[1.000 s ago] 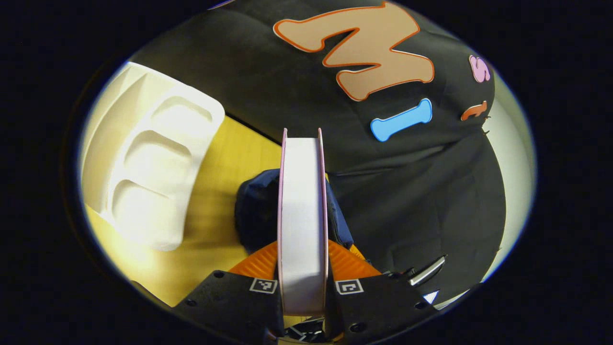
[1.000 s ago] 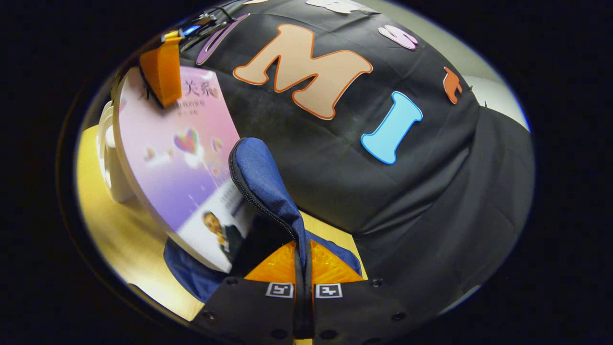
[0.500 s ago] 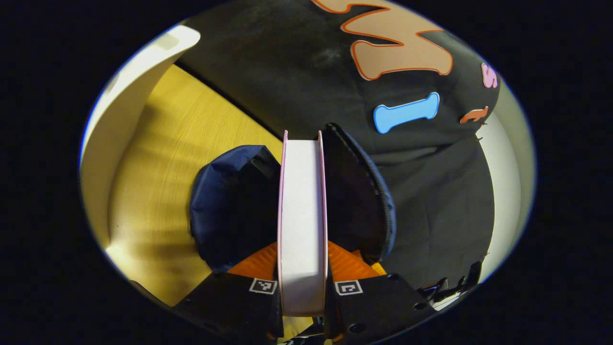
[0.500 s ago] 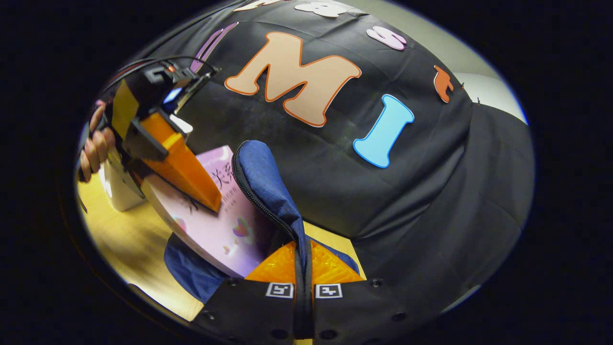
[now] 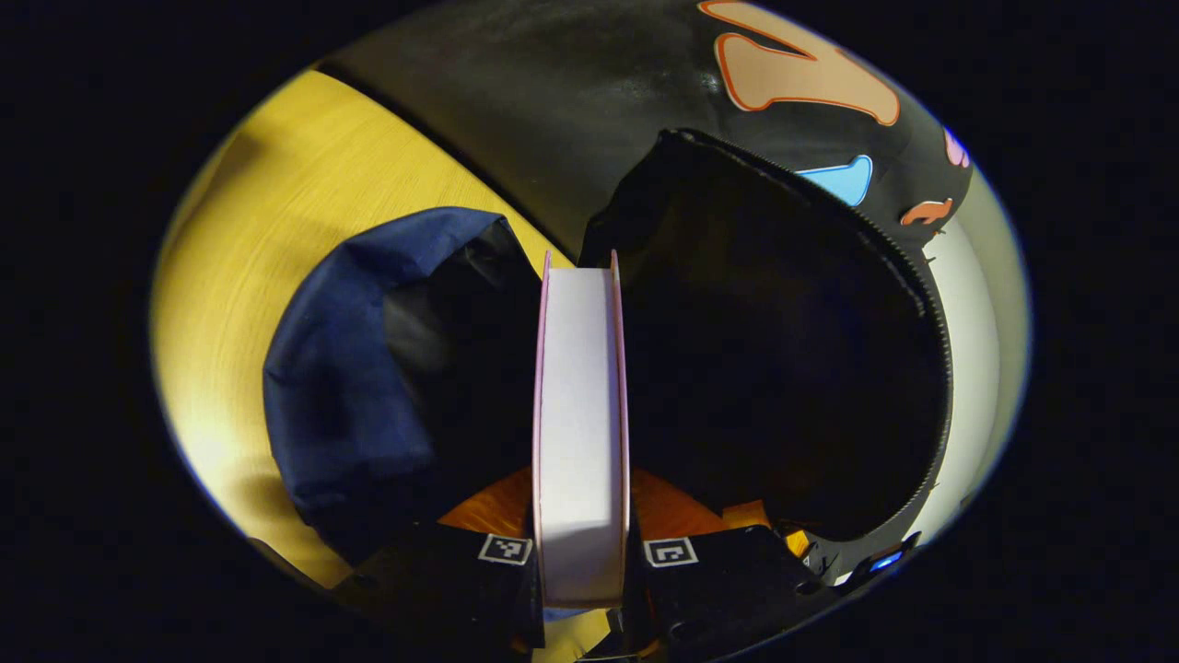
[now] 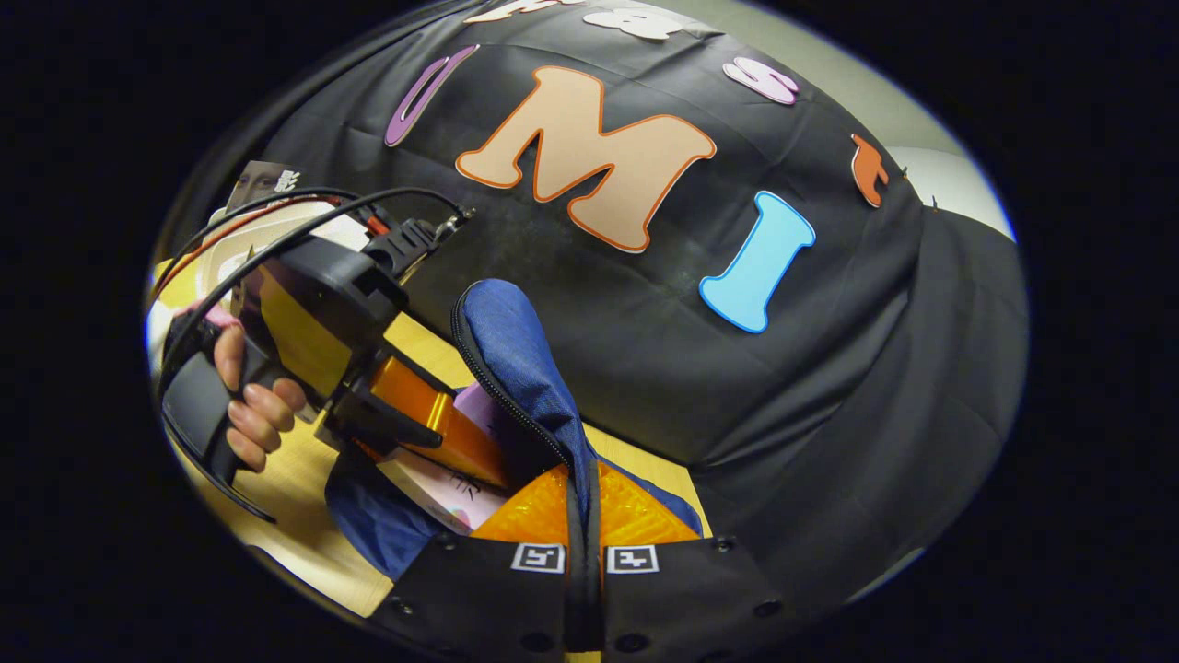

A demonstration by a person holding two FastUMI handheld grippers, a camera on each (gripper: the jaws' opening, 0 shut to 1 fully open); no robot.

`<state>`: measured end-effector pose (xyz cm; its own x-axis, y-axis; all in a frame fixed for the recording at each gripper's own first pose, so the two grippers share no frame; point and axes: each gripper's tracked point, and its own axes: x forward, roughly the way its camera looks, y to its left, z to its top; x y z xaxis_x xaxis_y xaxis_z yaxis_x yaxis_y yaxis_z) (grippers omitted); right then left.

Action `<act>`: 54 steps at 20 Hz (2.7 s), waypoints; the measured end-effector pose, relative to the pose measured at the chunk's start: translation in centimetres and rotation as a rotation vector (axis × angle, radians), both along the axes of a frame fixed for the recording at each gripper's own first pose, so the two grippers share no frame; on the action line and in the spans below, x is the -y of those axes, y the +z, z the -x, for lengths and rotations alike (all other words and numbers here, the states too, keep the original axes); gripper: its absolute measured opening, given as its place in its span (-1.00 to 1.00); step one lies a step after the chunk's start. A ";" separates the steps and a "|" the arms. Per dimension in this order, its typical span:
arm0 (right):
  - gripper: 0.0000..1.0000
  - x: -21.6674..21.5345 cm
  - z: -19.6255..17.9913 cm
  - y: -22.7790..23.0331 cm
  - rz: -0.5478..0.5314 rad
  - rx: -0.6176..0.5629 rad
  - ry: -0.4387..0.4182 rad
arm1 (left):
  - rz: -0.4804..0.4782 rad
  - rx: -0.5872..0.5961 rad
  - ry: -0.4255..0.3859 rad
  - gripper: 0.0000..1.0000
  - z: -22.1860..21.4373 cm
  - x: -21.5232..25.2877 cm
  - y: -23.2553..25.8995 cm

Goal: Open the schoolbag, grab two books from the bookshelf and put them into the schoolbag.

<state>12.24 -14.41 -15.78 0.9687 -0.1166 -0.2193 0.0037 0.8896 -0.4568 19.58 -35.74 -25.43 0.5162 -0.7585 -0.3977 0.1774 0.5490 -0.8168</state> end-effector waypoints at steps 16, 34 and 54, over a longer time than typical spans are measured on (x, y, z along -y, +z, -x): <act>-0.94 0.6 0.1 -0.7 -0.023 -0.022 -0.019 | -0.425 0.154 0.031 0.90 4.7 -8.5 3.7; -1.00 -0.8 -1.0 -2.9 -0.019 -0.068 0.001 | -0.692 0.252 0.313 0.89 11.0 -33.1 24.8; -1.00 -1.5 -1.8 -4.2 -0.007 -0.101 -0.054 | -0.912 -0.002 0.470 0.87 5.9 -57.6 27.6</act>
<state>14.05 -12.86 -19.97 0.9339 -0.1661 -0.3167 0.0057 0.8924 -0.4513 13.64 21.91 2.12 0.6818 0.1121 -0.7229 -0.2172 0.9746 -0.0538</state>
